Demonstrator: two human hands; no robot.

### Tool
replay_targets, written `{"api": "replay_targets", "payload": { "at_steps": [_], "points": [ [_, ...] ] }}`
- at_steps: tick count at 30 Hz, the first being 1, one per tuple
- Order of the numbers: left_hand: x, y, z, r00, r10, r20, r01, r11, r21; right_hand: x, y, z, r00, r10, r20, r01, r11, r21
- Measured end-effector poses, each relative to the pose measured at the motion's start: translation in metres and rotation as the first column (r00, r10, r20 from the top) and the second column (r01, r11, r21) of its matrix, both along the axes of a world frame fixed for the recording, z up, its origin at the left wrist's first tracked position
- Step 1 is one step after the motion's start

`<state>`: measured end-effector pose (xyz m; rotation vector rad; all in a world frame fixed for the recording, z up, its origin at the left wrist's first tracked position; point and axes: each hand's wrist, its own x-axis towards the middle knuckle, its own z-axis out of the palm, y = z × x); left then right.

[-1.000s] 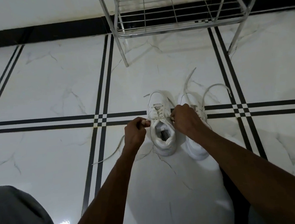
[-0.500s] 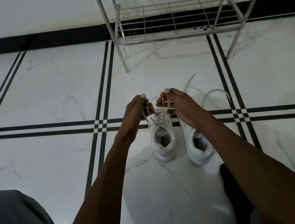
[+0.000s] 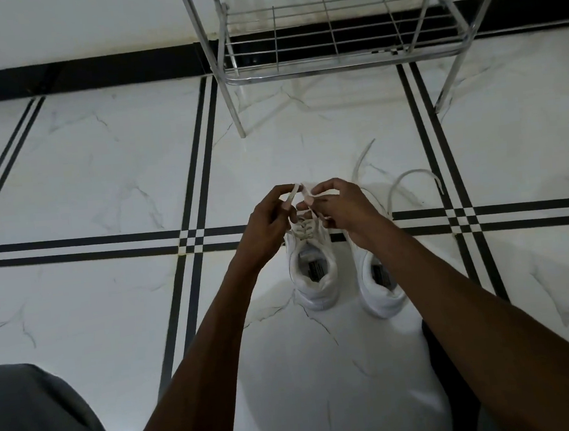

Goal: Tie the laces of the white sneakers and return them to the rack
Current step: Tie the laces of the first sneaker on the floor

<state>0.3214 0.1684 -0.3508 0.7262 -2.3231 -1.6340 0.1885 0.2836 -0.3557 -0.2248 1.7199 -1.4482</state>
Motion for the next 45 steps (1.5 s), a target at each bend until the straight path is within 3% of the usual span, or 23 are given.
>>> {"api": "replay_targets", "payload": {
  "at_steps": [4,9,13,16,18,20,21,23,25,27,32,35,41,45],
  "points": [
    [-0.001,0.000,0.001,0.999,0.002,0.047,0.000,0.999,-0.039,0.001,-0.001,-0.004,0.997,0.039,-0.073,-0.040,0.999,-0.013],
    [0.000,-0.001,-0.002,0.993,0.064,0.097,-0.061,0.998,-0.034,0.001,0.005,-0.002,0.952,0.285,-0.109,-0.297,0.947,-0.119],
    [-0.003,0.001,-0.012,0.991,0.064,0.120,-0.057,0.997,-0.060,0.007,-0.001,0.000,0.991,0.070,-0.115,-0.081,0.992,-0.100],
    [-0.001,0.001,-0.014,0.990,0.093,0.108,-0.101,0.992,0.070,0.009,-0.009,-0.006,0.989,-0.071,-0.133,0.060,0.995,-0.084],
    [0.002,0.000,-0.012,0.984,0.144,0.108,-0.158,0.978,0.136,0.007,-0.008,-0.006,0.994,-0.037,-0.107,0.025,0.993,-0.114],
    [0.004,-0.001,-0.012,0.975,0.198,0.097,-0.211,0.967,0.145,0.002,-0.003,-0.003,0.982,0.114,-0.150,-0.132,0.985,-0.116],
    [0.004,-0.002,-0.013,0.971,0.223,0.089,-0.234,0.961,0.150,0.000,0.000,-0.001,0.947,0.210,-0.244,-0.232,0.971,-0.063],
    [0.003,-0.002,-0.014,0.966,0.250,0.069,-0.259,0.951,0.171,-0.007,0.001,0.000,0.787,0.380,-0.486,-0.340,0.924,0.173],
    [0.001,-0.002,-0.016,0.969,0.244,0.046,-0.249,0.949,0.195,-0.009,-0.001,-0.001,0.616,0.447,-0.649,-0.310,0.895,0.322],
    [0.000,-0.001,-0.016,0.972,0.235,0.018,-0.234,0.949,0.210,-0.008,-0.002,-0.004,0.562,0.392,-0.729,-0.245,0.920,0.306],
    [0.001,-0.001,-0.012,0.984,0.177,-0.017,-0.167,0.954,0.248,0.001,-0.004,-0.008,0.620,0.190,-0.761,-0.086,0.981,0.174],
    [0.000,-0.001,-0.012,0.996,0.084,-0.029,-0.080,0.987,0.140,0.005,-0.005,-0.007,0.703,0.115,-0.702,-0.059,0.993,0.104],
    [-0.005,-0.001,-0.017,0.997,0.066,0.045,-0.068,0.997,0.042,0.002,0.001,-0.006,0.872,0.057,-0.487,-0.032,0.998,0.058],
    [-0.004,-0.004,-0.016,0.985,0.160,0.068,-0.149,0.979,-0.142,-0.007,0.010,-0.003,0.899,0.128,-0.419,-0.090,0.990,0.111]
  ]
}}
